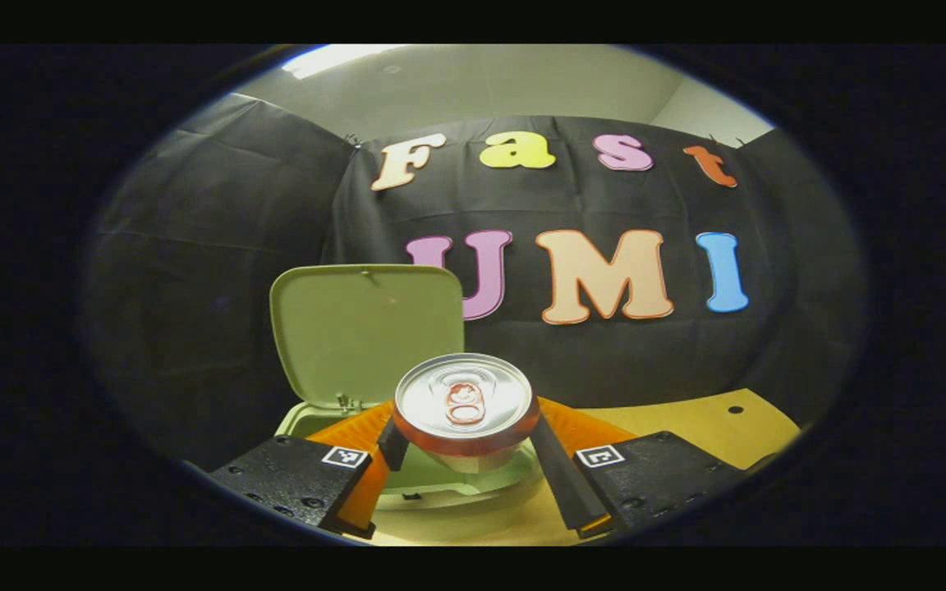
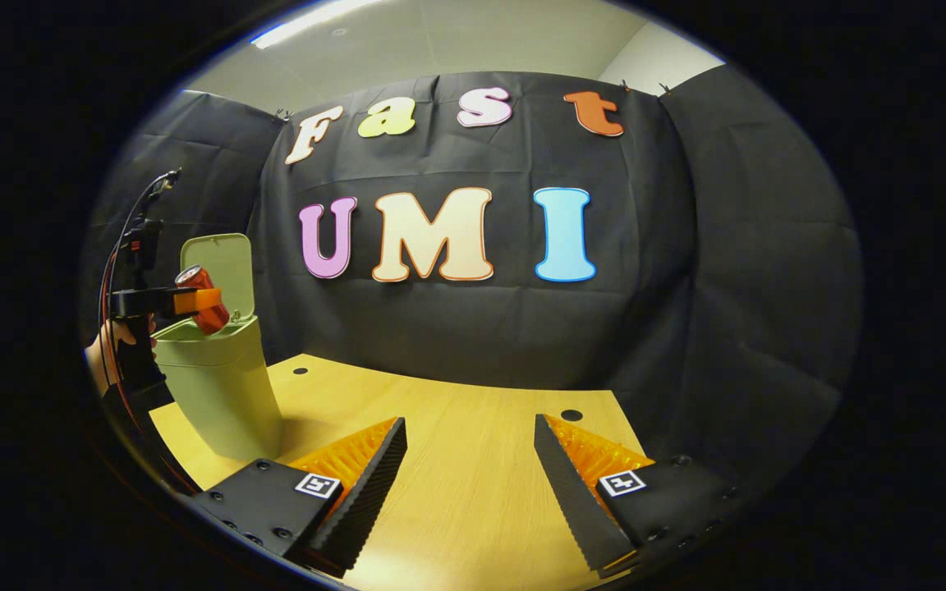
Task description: Press the lid of the desktop garbage bin to open it, pick up the crumpled paper on the desktop and throw it into the bin, then pick up the pop can on the desktop and drop it into the bin, and finally close the garbage bin lid.
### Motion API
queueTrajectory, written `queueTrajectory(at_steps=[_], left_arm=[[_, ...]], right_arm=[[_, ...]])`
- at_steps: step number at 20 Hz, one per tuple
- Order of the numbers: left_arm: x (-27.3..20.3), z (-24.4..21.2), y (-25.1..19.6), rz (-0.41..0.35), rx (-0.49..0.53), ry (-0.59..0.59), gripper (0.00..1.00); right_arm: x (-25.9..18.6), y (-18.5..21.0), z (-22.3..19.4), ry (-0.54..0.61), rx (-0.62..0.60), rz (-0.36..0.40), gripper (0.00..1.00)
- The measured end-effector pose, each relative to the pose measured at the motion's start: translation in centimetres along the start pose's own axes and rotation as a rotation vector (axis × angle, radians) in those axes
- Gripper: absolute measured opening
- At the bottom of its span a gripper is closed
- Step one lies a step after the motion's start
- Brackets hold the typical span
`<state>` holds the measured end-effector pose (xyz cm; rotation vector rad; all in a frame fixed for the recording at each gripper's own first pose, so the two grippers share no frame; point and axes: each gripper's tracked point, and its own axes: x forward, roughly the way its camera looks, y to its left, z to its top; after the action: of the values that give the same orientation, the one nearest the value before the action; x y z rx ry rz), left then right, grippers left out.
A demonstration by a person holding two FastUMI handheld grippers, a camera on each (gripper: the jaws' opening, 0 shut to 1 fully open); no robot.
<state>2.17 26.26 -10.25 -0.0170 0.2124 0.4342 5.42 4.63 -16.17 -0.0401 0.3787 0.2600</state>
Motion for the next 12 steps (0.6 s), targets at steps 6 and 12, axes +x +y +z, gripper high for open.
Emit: queueTrajectory(at_steps=[6,12], left_arm=[[0.0,0.9,2.9,0.071,0.035,-0.017,0.96],[1.3,6.6,5.1,0.111,0.045,-0.081,0.95]], right_arm=[[0.6,1.7,0.5,-0.011,-0.012,0.026,0.98],[0.9,2.0,0.5,-0.017,0.016,0.0,0.98]])
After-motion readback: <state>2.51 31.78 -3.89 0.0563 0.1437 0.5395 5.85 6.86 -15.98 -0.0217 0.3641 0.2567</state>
